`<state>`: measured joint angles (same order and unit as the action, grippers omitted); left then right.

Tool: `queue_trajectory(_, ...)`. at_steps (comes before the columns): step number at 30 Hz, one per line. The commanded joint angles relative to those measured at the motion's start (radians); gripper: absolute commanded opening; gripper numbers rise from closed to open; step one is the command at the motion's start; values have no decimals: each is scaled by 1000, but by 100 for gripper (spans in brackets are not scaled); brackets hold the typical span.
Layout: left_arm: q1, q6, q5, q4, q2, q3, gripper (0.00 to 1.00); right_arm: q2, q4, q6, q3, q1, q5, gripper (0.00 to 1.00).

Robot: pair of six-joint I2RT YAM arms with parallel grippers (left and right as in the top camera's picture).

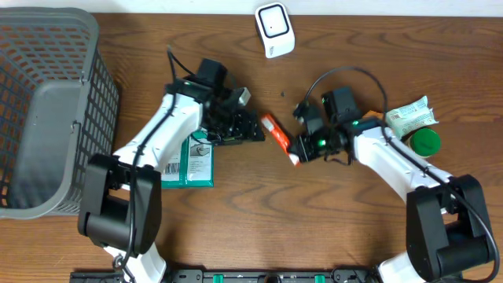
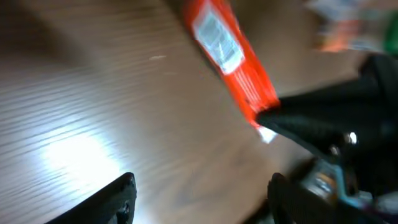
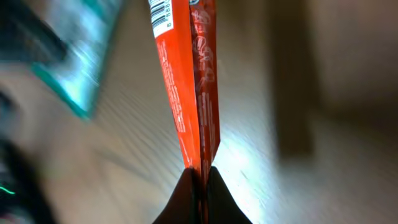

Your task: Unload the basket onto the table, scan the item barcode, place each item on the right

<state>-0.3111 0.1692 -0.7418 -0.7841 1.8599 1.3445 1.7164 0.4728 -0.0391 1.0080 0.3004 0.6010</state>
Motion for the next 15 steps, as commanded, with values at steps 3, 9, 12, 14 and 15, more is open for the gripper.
queue_trajectory(3,67,-124,-332,14,5,-5,68,-32,-152,-328,37,-58,256,1)
queue_trajectory(9,79,-119,-332,68,5,-5,69,-32,-284,-438,37,-43,325,1)
queue_trajectory(12,78,-100,-332,113,5,-5,68,-32,-312,-455,37,-28,324,1)
queue_trajectory(14,78,-68,-332,159,5,-5,63,-32,-333,-477,37,-13,324,1)
queue_trajectory(15,78,-58,-332,171,5,-5,60,-32,-339,-483,37,-9,324,1)
